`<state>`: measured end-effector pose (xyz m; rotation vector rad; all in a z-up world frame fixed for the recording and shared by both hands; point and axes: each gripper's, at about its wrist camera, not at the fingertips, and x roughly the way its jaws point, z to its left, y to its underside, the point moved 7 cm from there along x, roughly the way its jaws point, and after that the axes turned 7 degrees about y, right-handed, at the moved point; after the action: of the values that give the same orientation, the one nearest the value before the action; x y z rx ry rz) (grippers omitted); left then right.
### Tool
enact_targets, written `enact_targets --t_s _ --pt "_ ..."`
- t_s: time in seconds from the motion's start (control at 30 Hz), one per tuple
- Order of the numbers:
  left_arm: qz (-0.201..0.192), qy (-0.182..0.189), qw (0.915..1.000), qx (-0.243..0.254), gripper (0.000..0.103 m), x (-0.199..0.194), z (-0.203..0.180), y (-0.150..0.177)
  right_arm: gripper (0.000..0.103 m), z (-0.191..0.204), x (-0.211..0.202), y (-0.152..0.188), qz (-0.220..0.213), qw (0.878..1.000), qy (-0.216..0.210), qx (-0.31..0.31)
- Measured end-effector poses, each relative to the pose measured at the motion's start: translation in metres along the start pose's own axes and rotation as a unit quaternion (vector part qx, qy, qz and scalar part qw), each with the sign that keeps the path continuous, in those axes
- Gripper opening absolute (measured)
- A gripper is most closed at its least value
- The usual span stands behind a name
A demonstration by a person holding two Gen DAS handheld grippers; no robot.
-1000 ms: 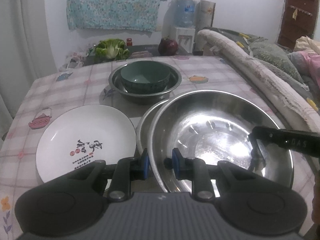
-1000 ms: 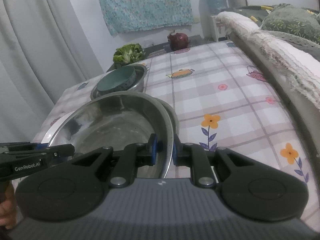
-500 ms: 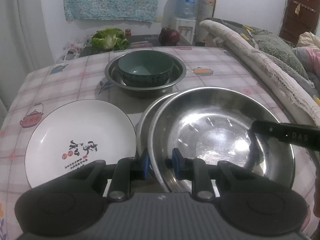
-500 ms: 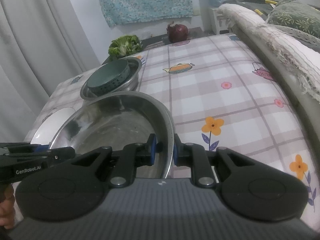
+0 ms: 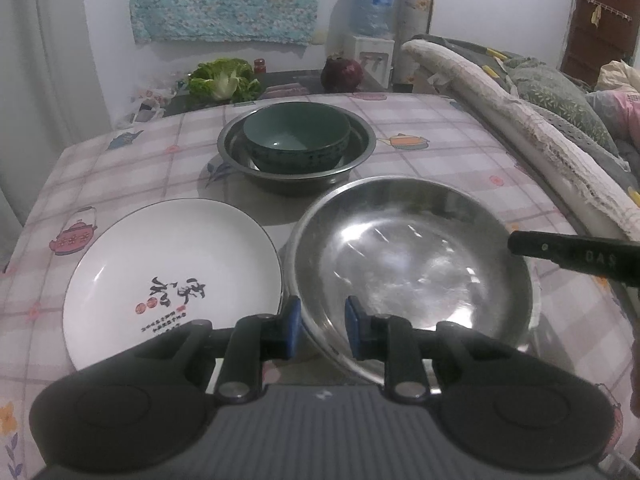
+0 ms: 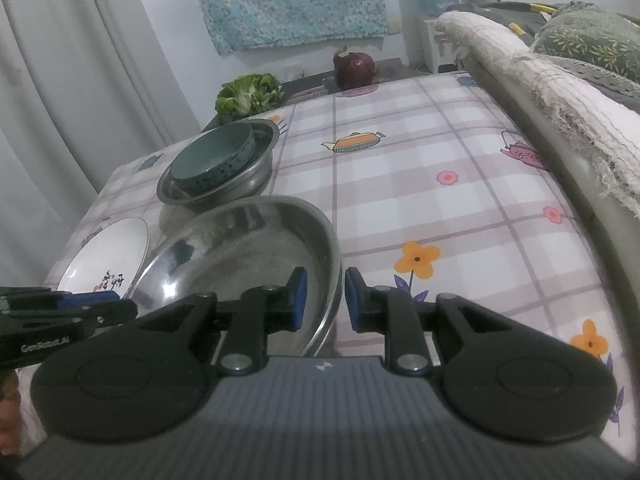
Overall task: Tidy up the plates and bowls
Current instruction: 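Lower the held steel plate onto the other steel plate with both tools, then open both tools to release the stacked steel plate rim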
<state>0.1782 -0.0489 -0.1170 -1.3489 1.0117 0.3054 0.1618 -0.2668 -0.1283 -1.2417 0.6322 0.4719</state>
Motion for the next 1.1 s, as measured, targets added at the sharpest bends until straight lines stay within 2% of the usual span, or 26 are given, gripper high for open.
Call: enact_targets --t_s 0.17,0.33,0.47,0.53,0.63,0.8,1.1 --pt "-0.004 0.007 1.0000 -0.005 0.024 -0.011 0.000 0.005 0.020 -0.004 0.000 -0.002 -0.004 1.000 -0.002 0.007" --pt "0.017 0.041 0.9984 -0.034 0.024 -0.011 -0.005 0.018 0.020 -0.007 0.010 -0.004 -0.001 1.000 -0.012 0.021" --pt "0.034 0.067 0.9942 -0.077 0.034 -0.002 -0.004 0.026 0.020 -0.009 0.025 -0.002 0.015 0.999 -0.027 0.040" --pt "0.039 0.072 0.9921 -0.095 0.035 0.003 -0.001 0.028 0.020 -0.008 0.032 0.001 0.023 0.998 -0.033 0.046" --pt "0.043 0.066 0.9922 -0.097 0.033 0.011 -0.001 0.027 0.020 -0.007 0.041 0.006 0.035 0.998 -0.036 0.045" --pt "0.046 0.069 0.9931 -0.083 0.036 0.015 -0.008 0.027 0.010 -0.006 0.043 0.012 0.035 0.999 -0.031 0.029" --pt "0.056 0.094 0.9920 -0.064 0.036 0.014 -0.030 0.031 0.011 -0.024 0.027 0.018 0.034 0.999 -0.012 0.025"
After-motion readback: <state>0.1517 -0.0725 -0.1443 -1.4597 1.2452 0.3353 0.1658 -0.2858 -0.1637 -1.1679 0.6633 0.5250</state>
